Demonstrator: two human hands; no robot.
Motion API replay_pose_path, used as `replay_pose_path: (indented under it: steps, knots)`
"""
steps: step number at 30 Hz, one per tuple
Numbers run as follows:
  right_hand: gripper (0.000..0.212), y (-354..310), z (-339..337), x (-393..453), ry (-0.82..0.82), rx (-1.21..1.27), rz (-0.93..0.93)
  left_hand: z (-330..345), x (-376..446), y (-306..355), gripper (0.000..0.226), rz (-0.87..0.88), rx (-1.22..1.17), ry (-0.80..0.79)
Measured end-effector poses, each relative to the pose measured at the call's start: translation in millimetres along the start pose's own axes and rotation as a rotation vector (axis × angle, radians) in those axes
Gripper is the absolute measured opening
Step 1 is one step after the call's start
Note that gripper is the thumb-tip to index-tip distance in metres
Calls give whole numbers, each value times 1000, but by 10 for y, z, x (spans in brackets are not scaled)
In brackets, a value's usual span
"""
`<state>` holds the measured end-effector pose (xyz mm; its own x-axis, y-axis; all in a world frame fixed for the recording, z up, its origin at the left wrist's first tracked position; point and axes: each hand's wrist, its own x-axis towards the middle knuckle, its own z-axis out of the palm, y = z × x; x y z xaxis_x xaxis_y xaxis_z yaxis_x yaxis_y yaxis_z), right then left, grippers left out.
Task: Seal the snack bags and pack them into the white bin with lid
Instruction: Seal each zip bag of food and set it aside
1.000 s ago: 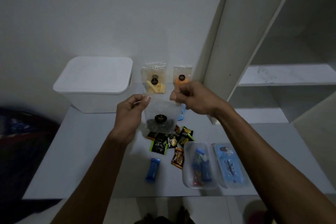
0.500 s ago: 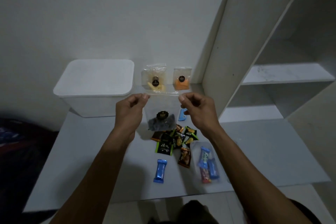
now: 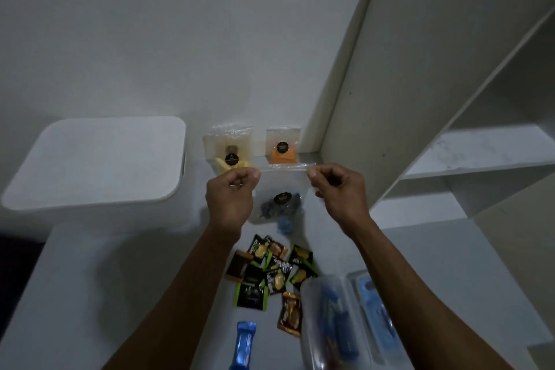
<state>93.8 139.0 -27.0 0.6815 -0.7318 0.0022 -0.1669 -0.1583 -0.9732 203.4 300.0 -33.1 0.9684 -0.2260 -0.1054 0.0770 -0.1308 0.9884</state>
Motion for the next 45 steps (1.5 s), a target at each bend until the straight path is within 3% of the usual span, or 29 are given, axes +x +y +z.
replay_pose_path:
  steps: [5,9,17,30,33,37,45]
  knots:
    - [11,265,100,755,38,-8,36,480,656,-76,15,16,117,31]
    - [7,575,251,1281,93,-2,108,818,1097,-220,5,-45,62,74]
    - [6,993,484,1864,146,2,227,1208,1621,-584,8,-163,36,88]
    - [7,1035,646,2170,188,73,242,1449,1922,-618,4,-178,92,168]
    - [2,990,657,2176,165,49,229,1451,1927,-629,19,-186,116,175]
    - [10,1034,621,2150,138,-3,225,1439,1894,-629,34,-183,141,166]
    - [35,1027,557,2018,142,-32,248,1333,1752,-508,43,-217,144,150]
